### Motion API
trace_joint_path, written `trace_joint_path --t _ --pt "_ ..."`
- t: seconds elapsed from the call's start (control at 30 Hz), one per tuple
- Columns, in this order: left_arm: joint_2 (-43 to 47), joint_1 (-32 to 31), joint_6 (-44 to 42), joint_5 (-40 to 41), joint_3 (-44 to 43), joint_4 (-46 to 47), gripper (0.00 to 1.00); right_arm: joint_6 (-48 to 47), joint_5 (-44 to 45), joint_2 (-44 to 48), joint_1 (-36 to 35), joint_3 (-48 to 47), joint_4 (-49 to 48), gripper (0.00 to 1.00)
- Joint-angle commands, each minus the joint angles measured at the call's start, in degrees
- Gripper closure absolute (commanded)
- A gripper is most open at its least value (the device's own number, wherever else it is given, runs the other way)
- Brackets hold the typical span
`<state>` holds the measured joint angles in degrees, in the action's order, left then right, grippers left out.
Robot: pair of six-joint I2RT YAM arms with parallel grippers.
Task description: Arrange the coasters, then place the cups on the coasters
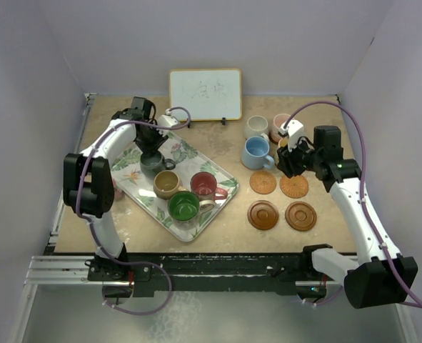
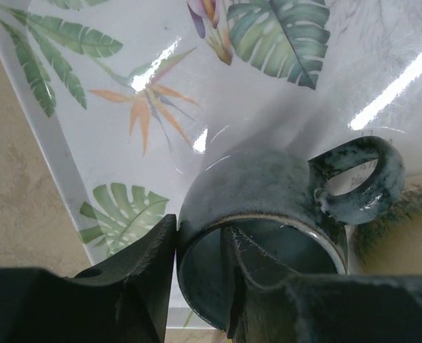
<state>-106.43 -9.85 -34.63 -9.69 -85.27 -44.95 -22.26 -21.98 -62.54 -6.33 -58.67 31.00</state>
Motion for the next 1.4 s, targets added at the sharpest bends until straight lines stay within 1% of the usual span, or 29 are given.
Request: trace_joint_path --t 0.0,0.13,0.23,0.27,0.37,0.5,0.63,0.77,0.83,0.93,1.03,1.1,1.2,1.3,1.37 --pt "-1.3 -0.9 -2.9 -1.7 -2.5 0.1 0.74 0.2 -1.0 0.7 -0.1 0.1 -0.1 0.54" --pt "-1.9 -0.9 -3.0 -1.1 -2.7 0.4 0.84 0.1 -1.1 0.6 -0.1 0.0 -0.3 0.54" --pt "-1.1 -0.9 -2.9 -1.0 -3.0 1.0 0.96 0.4 -1.9 0.2 -0.1 -0.4 -0.7 0.54" --pt "-0.7 -0.9 -2.9 -1.0 -3.1 1.3 0.97 0.6 -2.3 0.0 -0.2 -0.7 -0.7 0.54" --pt "1.0 -0.9 -2.7 0.2 -3.9 2.0 0.97 1.4 -3.0 -0.9 -0.2 -2.5 -1.0 0.53" --pt "6.3 -0.9 0.8 3.6 -3.8 6.6 0.97 2.7 -2.9 -1.6 -0.1 -5.8 -2.3 0.53" --pt "11.9 -1.5 5.6 1.7 -4.3 10.3 0.97 6.8 -5.8 -3.2 -0.3 -10.5 -5.1 0.52" --pt "16.1 -6.4 7.6 1.5 -5.6 12.7 0.97 11.8 -11.3 -4.6 -0.5 -13.6 -9.2 0.51" --pt "18.2 -10.4 6.0 0.8 -5.9 13.9 0.97 13.2 -13.8 -5.2 -0.6 -15.2 -10.4 0.50" --pt "21.1 -14.1 3.2 -2.7 -5.5 16.8 0.97 15.1 -17.0 -6.2 -0.8 -17.5 -10.6 0.49" --pt "22.2 -17.7 1.2 -4.9 -6.5 18.1 0.97 17.0 -21.1 -5.5 -1.5 -16.0 -13.3 0.47" --pt "21.1 -19.4 1.8 -6.9 -9.4 16.1 0.97 15.7 -22.7 -4.5 -2.8 -14.3 -14.7 0.42" --pt "19.8 -21.3 2.0 -11.9 -11.9 14.4 0.97 7.1 -23.8 -3.0 -5.4 -12.4 -12.7 0.32" --pt "18.0 -24.9 1.0 -12.6 -14.2 11.3 0.97 0.0 -21.5 -2.1 -7.6 -11.1 -10.3 0.27" --pt "17.2 -27.5 0.1 -11.6 -15.3 9.5 0.97 -3.1 -19.7 -2.1 -8.8 -10.2 -9.3 0.27"
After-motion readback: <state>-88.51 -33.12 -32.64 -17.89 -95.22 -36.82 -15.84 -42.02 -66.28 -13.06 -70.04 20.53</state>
